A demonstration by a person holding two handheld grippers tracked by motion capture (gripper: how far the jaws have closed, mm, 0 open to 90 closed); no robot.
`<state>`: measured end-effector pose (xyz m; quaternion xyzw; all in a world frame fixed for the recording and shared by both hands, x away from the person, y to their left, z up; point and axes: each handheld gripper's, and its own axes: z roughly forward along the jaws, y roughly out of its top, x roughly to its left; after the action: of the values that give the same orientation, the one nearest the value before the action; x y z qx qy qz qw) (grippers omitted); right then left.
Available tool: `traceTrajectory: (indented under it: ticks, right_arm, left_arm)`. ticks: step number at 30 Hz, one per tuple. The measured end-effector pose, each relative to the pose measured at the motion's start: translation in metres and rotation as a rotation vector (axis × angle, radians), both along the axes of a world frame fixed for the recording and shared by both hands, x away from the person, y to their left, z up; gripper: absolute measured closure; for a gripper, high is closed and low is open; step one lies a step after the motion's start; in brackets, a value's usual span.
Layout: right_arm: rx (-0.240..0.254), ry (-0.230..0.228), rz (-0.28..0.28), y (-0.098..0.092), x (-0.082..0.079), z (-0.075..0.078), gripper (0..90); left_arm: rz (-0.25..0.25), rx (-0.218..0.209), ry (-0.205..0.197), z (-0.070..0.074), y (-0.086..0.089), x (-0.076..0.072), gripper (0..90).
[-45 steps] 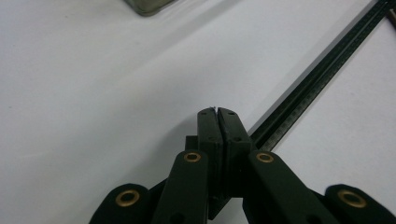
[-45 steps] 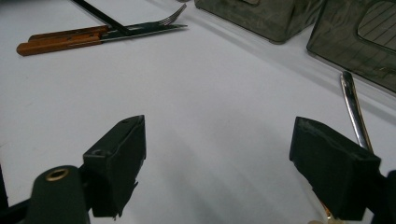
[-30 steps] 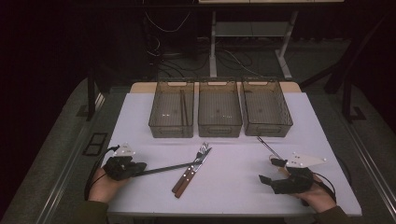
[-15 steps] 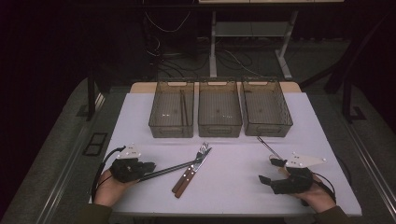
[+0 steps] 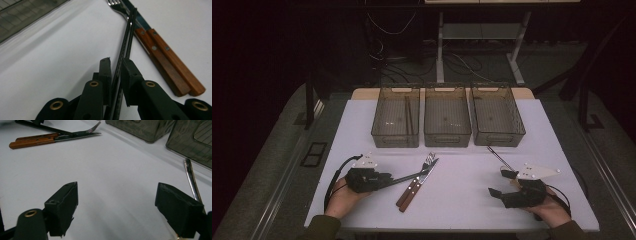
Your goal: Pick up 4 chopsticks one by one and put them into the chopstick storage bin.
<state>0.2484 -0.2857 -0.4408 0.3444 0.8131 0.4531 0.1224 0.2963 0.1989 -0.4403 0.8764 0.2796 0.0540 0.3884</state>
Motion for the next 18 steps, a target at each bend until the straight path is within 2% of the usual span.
traceTrajectory:
  ticks: [7, 10, 12, 18]
  right_arm:
    - [0.0, -0.001, -0.001, -0.0001, 0.0002, 0.0, 18.9]
    - [-0.001, -0.001, 0.001, 0.0001, 0.0001, 0.0, 18.9]
    - [0.0, -0.001, 0.002, 0.0002, 0.0, 0.0, 18.9]
    - [0.0, -0.001, 0.002, 0.0002, 0.0, 0.0, 18.9]
  left_arm:
    - [-0.001, 0.02, -0.008, -0.003, -0.0008, 0.0026, 79.7]
    - [-0.007, 0.043, -0.011, -0.005, -0.0006, 0.0042, 79.8]
    - [-0.007, 0.039, -0.012, -0.0056, -0.0004, 0.0046, 80.5]
    - [-0.026, 0.057, -0.04, -0.0062, -0.0009, 0.0038, 83.1]
